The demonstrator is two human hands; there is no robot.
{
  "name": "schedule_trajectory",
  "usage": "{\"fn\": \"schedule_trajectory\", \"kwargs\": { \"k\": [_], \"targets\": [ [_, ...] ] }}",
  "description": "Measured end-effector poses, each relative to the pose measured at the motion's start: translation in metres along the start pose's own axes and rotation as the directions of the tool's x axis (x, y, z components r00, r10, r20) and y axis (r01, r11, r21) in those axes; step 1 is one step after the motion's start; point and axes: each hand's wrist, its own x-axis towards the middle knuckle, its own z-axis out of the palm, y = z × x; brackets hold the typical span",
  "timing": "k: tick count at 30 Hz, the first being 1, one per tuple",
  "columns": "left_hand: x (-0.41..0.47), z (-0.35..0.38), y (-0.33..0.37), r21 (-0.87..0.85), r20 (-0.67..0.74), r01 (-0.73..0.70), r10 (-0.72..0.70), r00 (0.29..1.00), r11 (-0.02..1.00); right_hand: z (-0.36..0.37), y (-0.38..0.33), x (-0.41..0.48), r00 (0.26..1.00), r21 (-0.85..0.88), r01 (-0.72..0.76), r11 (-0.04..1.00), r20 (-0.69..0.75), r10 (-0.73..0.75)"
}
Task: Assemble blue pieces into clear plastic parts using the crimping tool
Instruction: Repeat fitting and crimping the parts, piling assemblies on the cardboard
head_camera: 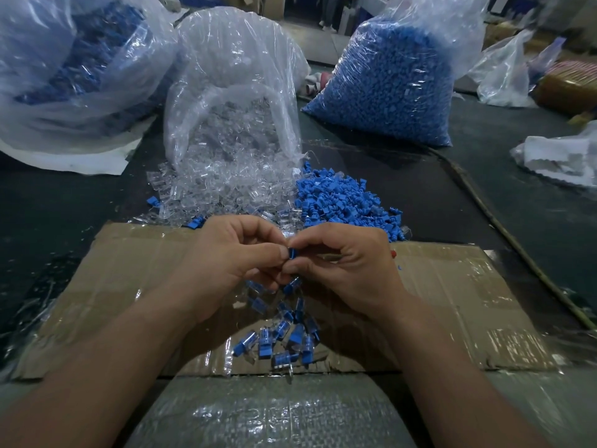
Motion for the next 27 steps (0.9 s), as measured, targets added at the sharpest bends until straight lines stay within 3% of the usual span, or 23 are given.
{"fn": "schedule_trajectory", "kwargs": {
  "k": [9, 13, 17, 20, 23, 27],
  "targets": [
    [0.000, 0.000, -0.002, 0.035, -0.022, -0.025, 0.025, 0.999, 0.999, 0.003, -0.001, 0.000, 1.000, -0.025, -0.009, 1.000, -0.018, 0.009],
    [0.003, -0.003, -0.003, -0.030, -0.072, -0.038, 0.036, 0.997, 0.999, -0.008, 0.001, 0.001, 0.984, -0.096, -0.174, 0.980, 0.022, 0.177],
    [0.006, -0.011, -0.002, -0.106, -0.156, -0.066, 0.049, 0.987, 0.992, -0.035, 0.015, -0.001, 0.878, -0.252, -0.453, 0.855, 0.038, 0.476],
    [0.007, -0.014, -0.002, -0.106, -0.198, -0.088, 0.066, 0.978, 0.991, -0.049, 0.021, -0.003, 0.773, -0.397, -0.526, 0.752, 0.144, 0.617],
    [0.008, -0.013, -0.003, -0.126, -0.207, -0.089, 0.061, 0.976, 0.988, -0.047, 0.018, -0.004, 0.669, -0.473, -0.518, 0.713, 0.296, 0.682],
    [0.009, -0.013, -0.005, -0.134, -0.203, -0.084, 0.055, 0.978, 0.987, -0.037, 0.017, -0.003, 0.664, -0.616, -0.382, 0.688, 0.335, 0.669]
  ]
}}
